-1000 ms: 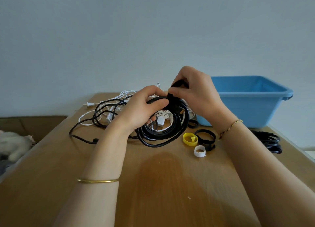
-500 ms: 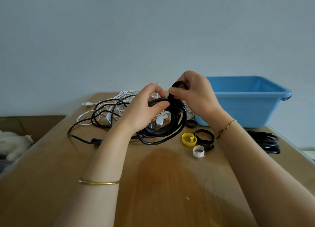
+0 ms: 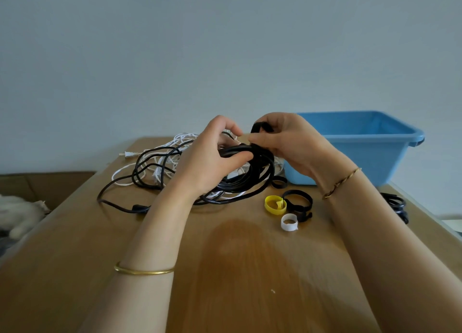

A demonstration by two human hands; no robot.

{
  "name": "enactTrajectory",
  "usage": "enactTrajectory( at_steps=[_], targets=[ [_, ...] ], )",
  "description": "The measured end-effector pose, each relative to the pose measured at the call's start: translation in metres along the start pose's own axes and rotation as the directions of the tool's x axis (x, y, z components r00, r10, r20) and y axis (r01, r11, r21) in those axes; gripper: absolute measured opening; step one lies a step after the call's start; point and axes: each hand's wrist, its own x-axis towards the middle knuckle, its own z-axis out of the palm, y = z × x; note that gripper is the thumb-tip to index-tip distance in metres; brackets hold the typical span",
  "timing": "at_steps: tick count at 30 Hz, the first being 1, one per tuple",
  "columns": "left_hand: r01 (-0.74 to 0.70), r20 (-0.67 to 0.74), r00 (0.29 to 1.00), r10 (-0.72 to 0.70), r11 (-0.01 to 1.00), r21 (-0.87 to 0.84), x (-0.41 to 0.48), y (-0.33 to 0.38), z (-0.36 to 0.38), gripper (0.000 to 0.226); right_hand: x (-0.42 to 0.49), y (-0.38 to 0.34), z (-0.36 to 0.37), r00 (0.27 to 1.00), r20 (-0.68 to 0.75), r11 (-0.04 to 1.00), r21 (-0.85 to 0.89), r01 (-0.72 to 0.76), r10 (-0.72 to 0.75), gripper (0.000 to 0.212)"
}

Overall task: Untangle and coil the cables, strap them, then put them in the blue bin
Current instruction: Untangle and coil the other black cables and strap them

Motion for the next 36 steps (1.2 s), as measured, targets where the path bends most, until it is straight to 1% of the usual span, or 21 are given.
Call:
enactTrajectory(
  at_steps=[6, 10, 13, 17, 20, 27, 30, 34, 36],
  targets=[
    [-0.007, -0.010, 1.000, 0.008, 0.999, 0.031, -0.001, 0.008, -0.007, 0.042, -0.001, -0.002, -0.003, 0.997, 0.062, 0.992, 0.115, -0.045, 0.038, 0.004],
    [-0.018, -0.006, 1.000, 0.018, 1.000, 0.021, -0.002, 0.010, -0.010, 0.043, -0.004, -0.005, -0.004, 0.994, 0.097, 0.992, 0.109, -0.068, 0.058, 0.006],
    [-0.038, -0.011, 0.999, 0.038, 0.999, -0.003, -0.002, 0.012, -0.011, 0.044, -0.004, -0.005, -0.003, 0.988, 0.121, 0.981, 0.158, -0.116, 0.097, 0.003],
    [-0.048, 0.030, 0.998, 0.046, 0.998, 0.047, -0.002, 0.015, -0.010, 0.046, -0.004, -0.004, 0.000, 0.985, 0.128, 0.969, 0.200, -0.143, 0.119, 0.009],
    [-0.042, 0.047, 0.998, 0.039, 0.998, 0.050, -0.002, 0.015, -0.010, 0.047, -0.004, -0.002, 0.001, 0.983, 0.136, 0.964, 0.219, -0.149, 0.121, 0.009],
    [-0.035, 0.101, 0.994, 0.029, 0.998, 0.060, -0.001, 0.012, -0.011, 0.059, -0.005, 0.001, 0.005, 0.980, 0.156, 0.946, 0.279, -0.167, 0.127, 0.011],
    [-0.048, 0.119, 0.992, 0.037, 0.995, 0.091, -0.001, 0.013, -0.010, 0.061, -0.004, 0.002, 0.007, 0.979, 0.151, 0.949, 0.263, -0.172, 0.135, 0.010],
    [-0.068, 0.110, 0.992, 0.057, 0.992, 0.102, -0.001, 0.013, -0.009, 0.061, -0.005, 0.001, 0.005, 0.978, 0.141, 0.947, 0.264, -0.184, 0.151, 0.007],
    [-0.073, 0.106, 0.993, 0.061, 0.991, 0.111, 0.000, 0.013, -0.009, 0.062, -0.006, 0.000, 0.005, 0.975, 0.141, 0.943, 0.264, -0.203, 0.170, 0.013]
  ],
)
